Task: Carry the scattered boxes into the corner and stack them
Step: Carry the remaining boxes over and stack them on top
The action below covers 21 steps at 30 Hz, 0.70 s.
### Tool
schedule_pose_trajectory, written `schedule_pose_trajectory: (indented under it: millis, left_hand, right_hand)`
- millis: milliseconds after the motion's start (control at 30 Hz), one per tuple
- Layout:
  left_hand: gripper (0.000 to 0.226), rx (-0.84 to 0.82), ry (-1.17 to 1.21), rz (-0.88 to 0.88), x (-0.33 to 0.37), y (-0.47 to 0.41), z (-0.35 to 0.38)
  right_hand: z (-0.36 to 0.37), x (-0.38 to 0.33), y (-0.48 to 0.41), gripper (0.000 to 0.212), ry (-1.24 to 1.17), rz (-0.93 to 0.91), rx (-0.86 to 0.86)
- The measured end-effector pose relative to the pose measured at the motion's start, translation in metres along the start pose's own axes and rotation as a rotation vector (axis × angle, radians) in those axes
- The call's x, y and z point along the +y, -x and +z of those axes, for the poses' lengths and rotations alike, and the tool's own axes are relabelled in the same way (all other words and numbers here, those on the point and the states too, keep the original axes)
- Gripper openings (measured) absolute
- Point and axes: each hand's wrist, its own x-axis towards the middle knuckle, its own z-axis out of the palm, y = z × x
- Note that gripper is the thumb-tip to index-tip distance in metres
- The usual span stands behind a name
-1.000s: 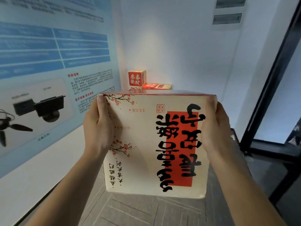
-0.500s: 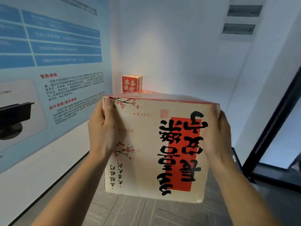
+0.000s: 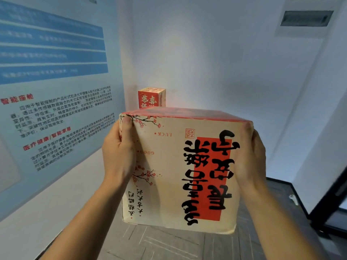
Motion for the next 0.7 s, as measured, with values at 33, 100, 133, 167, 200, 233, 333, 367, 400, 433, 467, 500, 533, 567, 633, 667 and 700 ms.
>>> schedule_pose_trajectory:
  millis: [33,100,133,167,200,233,333,367,400,433,467,500,533,567,633,667,700]
  left_hand:
    - [0.060,-0.001,-0.020,0.006,-0.015,-0.020,0.015]
    - [0.063,-0.003,-0.053,0.005,-0.043,-0.065,0.045]
    - [0.064,-0.004,-0.057,0.004,-0.055,-0.088,0.059]
    - [0.065,-0.006,-0.053,0.007,-0.065,-0.110,0.072]
    - [0.067,0.000,-0.047,0.010,-0.074,-0.133,0.084]
    - [0.068,0.012,-0.044,0.013,-0.084,-0.156,0.095]
    - [0.061,0.042,-0.040,0.025,-0.110,-0.216,0.122]
    - [0.059,0.049,-0.032,0.025,-0.120,-0.236,0.130]
    - [0.058,0.051,-0.029,0.022,-0.131,-0.255,0.139]
    - [0.057,0.049,-0.026,0.014,-0.145,-0.275,0.149]
    - [0.056,0.044,-0.019,0.008,-0.160,-0.295,0.158]
    - [0.056,0.039,-0.011,0.003,-0.177,-0.315,0.168]
    - [0.057,0.035,-0.004,0.002,-0.195,-0.336,0.178]
    - [0.057,0.028,0.000,0.003,-0.213,-0.356,0.189]
    - [0.053,-0.004,0.004,0.001,-0.249,-0.394,0.208]
    - [0.050,-0.017,0.014,0.002,-0.266,-0.416,0.219]
    - [0.047,-0.033,0.023,-0.002,-0.283,-0.438,0.230]
  right_hand:
    - [0.014,0.011,-0.023,0.051,-0.020,0.002,0.001]
    - [0.045,0.028,-0.073,0.049,-0.046,0.018,-0.007]
    - [0.061,0.035,-0.097,0.047,-0.055,0.026,-0.015]
    - [0.076,0.040,-0.121,0.046,-0.064,0.030,-0.022]
    - [0.092,0.044,-0.144,0.046,-0.073,0.030,-0.030]
    - [0.108,0.048,-0.166,0.046,-0.079,0.028,-0.036]
    - [0.155,0.058,-0.223,0.050,-0.079,0.016,-0.052]
    - [0.171,0.061,-0.242,0.050,-0.077,0.011,-0.057]
    - [0.187,0.066,-0.261,0.050,-0.074,0.009,-0.059]
    - [0.204,0.073,-0.280,0.050,-0.066,0.005,-0.059]
    - [0.221,0.080,-0.298,0.049,-0.053,-0.003,-0.057]
    - [0.240,0.089,-0.315,0.047,-0.037,-0.010,-0.052]
    - [0.258,0.099,-0.333,0.046,-0.026,-0.018,-0.043]
    - [0.277,0.110,-0.349,0.046,-0.026,-0.026,-0.029]
    - [0.313,0.134,-0.378,0.049,-0.021,-0.029,-0.003]
    - [0.331,0.144,-0.395,0.049,-0.014,-0.028,0.017]
    - [0.347,0.152,-0.412,0.048,-0.001,-0.022,0.039]
